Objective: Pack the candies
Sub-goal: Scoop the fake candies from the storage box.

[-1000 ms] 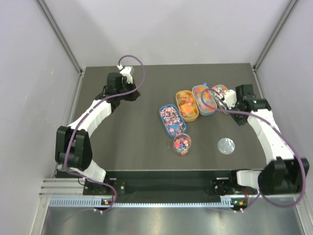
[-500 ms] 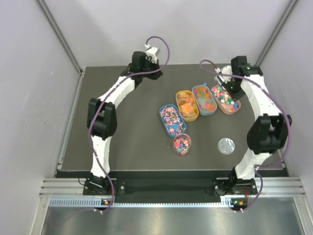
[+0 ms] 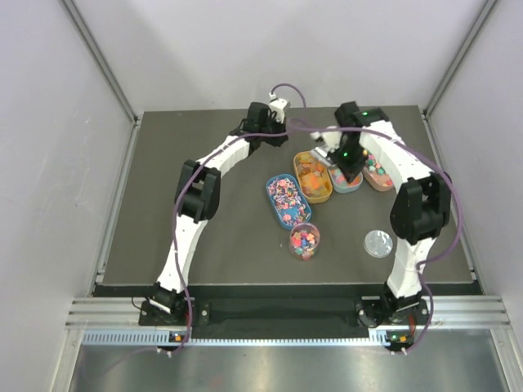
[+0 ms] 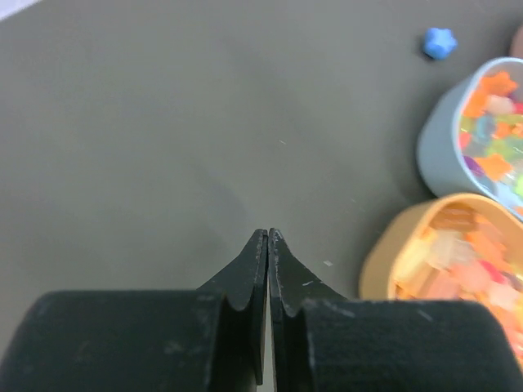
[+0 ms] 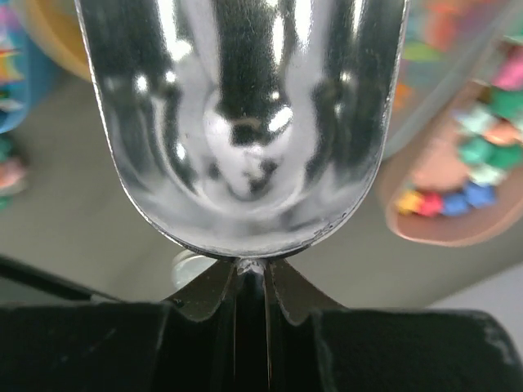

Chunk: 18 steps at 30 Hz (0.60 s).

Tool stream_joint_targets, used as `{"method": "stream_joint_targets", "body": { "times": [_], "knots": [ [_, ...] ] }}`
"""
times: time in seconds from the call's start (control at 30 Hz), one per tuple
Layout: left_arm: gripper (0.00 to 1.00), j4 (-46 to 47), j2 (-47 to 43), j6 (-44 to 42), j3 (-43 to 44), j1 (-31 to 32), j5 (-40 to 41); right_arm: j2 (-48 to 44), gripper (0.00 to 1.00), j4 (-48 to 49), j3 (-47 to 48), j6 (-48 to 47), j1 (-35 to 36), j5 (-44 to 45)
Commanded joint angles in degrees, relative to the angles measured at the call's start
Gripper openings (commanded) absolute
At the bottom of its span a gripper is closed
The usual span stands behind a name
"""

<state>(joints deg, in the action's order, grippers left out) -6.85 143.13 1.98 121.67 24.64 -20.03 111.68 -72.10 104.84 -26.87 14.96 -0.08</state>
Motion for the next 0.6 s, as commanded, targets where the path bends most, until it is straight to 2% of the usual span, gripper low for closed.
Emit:
{"method": "stream_joint_targets", "body": {
  "times": [0.0,0.13,0.3,0.4,0.53,0.57],
  "knots": [
    [0.05,5.88,1.88,-0.84,4.98,-0.48,0.17,-6.47,0.00,-7.70,-3.75,1.91,4.89,-5.28],
    [0.06,6.41,4.26,-0.49,6.74,0.05,-0.79,-8.23,0.00,-10.60,-9.29,4.19,6.66,-7.31],
    [0.06,8.52,5.49,1.09,6.57,0.40,-3.26,-7.27,0.00,-12.63,-9.30,7.54,4.81,-7.75],
    [0.06,9.14,5.41,2.42,6.30,0.49,-5.27,-5.16,0.00,-12.72,-6.67,8.50,5.52,-7.22],
    [0.07,10.19,5.32,1.63,5.52,1.37,-5.54,1.76,0.00,-12.63,4.29,14.47,5.51,-10.64],
    [0.07,10.89,5.32,1.54,5.34,1.63,-6.15,2.57,0.00,-12.54,4.41,15.87,6.56,-11.43]
  ]
}}
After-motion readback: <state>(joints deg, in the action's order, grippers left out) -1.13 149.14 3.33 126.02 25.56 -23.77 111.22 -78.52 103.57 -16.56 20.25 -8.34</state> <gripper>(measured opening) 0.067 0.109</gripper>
